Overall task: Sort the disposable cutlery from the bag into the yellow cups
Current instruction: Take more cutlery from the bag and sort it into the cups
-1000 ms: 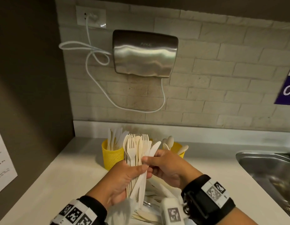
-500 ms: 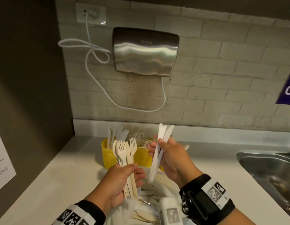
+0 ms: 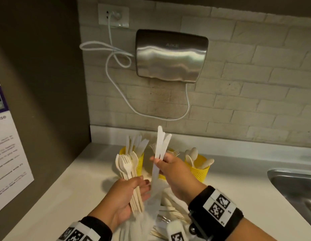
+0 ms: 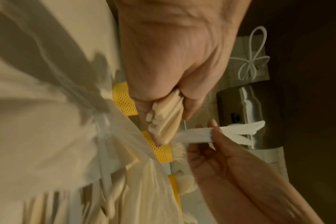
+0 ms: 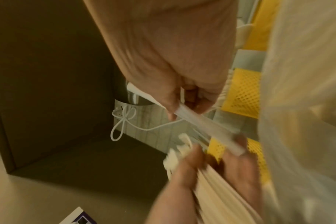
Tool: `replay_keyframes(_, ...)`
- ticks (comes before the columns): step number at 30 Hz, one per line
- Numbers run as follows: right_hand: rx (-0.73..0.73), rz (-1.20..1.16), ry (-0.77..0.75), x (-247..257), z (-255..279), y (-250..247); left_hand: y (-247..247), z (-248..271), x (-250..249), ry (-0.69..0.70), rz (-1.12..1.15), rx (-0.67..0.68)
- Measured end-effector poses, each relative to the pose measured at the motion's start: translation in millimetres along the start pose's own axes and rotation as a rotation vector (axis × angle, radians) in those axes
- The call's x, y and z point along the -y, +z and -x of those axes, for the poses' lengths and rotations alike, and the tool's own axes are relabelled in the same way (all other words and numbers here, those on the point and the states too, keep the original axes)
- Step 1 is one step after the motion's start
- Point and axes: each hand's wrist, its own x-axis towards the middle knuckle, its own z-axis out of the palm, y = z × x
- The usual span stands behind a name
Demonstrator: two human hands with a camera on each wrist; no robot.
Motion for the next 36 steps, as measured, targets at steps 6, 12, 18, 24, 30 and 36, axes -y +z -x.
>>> replay_keyframes(6, -0.089, 0.095, -0.194, 40.4, -52.8, 18.9, -31.2, -6.3, 3.2, 0.007, 0.098, -0.233)
replay_keyframes(12, -0.089, 0.374, -0.254, 22.7, -102.9, 58.2, -34.3, -1.8, 0.8, 0.02, 0.036, -0.238)
replay_keyframes(18, 0.027, 0.799, -0.042, -17.1, -123.1, 70.5, -39.8, -2.6, -2.3, 0.021, -0.089, -0.229)
replay_keyframes(24, 0.041, 0.9, -0.12, -4.1, -112.8, 51.8, -27.9, -4.5, -3.8, 0.113, -0.176, -0.211)
replay_keyframes(30, -0.083, 0.753, -0.27, 19.4, -96.4, 37.6, -20.5, -7.9, 1.1, 0.146, -0.166, -0.171)
replay_keyframes(36, 0.018, 0.955, -0.255, 17.0, -103.2, 56.2, -25.5, -5.3, 3.4, 0.155, -0.196, -0.171)
